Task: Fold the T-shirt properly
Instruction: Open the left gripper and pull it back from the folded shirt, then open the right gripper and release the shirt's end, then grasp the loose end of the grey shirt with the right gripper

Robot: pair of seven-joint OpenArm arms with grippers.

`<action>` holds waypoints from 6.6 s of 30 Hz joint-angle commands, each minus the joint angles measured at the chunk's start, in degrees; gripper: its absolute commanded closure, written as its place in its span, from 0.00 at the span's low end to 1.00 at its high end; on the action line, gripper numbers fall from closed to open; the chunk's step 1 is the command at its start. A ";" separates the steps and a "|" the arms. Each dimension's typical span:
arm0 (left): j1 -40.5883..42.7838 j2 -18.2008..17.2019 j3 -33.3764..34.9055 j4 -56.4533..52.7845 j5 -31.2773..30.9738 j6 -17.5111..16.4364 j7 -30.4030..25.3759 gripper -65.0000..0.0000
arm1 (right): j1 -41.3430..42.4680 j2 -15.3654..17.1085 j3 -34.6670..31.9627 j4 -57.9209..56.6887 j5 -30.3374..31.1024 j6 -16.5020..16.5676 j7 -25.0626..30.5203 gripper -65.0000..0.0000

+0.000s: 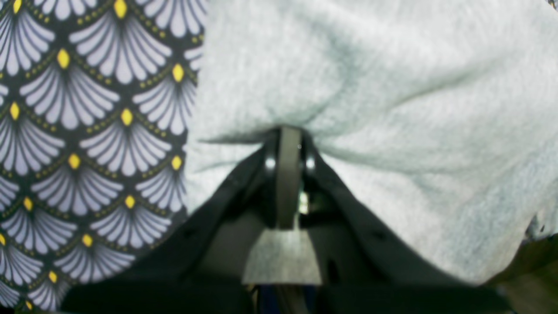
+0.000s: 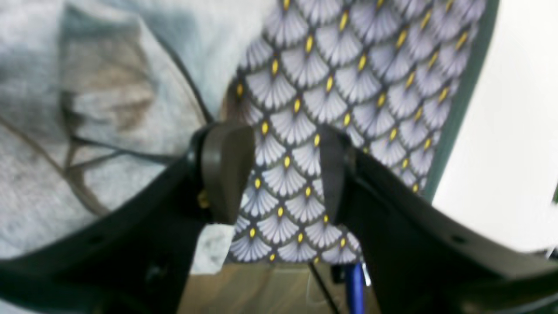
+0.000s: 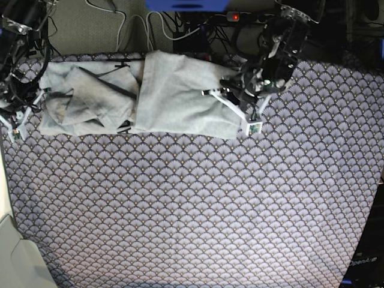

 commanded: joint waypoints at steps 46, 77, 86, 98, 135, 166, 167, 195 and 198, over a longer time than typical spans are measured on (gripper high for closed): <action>-0.39 0.21 -0.01 -0.11 0.29 0.15 -0.48 1.00 | 4.87 -1.56 5.29 1.07 9.77 -0.25 -13.74 0.18; -1.53 0.30 -0.10 -0.11 -0.06 0.23 -0.39 1.00 | 7.33 -1.48 2.57 -14.40 9.77 -0.25 -5.65 0.18; -1.53 0.30 -0.10 -0.11 0.21 0.23 -0.39 1.00 | 7.24 -3.67 2.13 -14.31 9.77 -0.25 -6.44 0.18; -1.53 0.21 -0.10 -0.11 0.29 0.23 -0.39 1.00 | 7.33 -3.67 2.57 -14.75 9.77 -0.25 -6.27 0.18; -1.44 0.13 -0.10 0.07 0.29 0.23 -0.39 1.00 | 2.40 -3.85 2.48 -9.39 16.45 -0.25 -8.82 0.56; 0.84 -0.31 -8.36 7.63 -0.23 0.32 0.23 1.00 | 2.93 -3.85 2.57 -8.77 16.89 -0.25 -10.31 1.00; 1.28 -0.40 -9.06 8.24 -0.23 0.32 0.23 1.00 | 2.93 -3.85 2.57 -7.98 17.42 -0.25 -10.31 1.00; 0.84 -0.14 -12.14 1.39 -0.15 0.23 0.14 1.00 | -3.57 -6.05 2.30 16.11 33.86 -0.25 -17.26 1.00; 0.93 -0.14 -12.14 1.48 -0.15 0.23 0.14 1.00 | -3.57 -6.05 2.22 16.72 33.95 -0.25 -17.65 1.00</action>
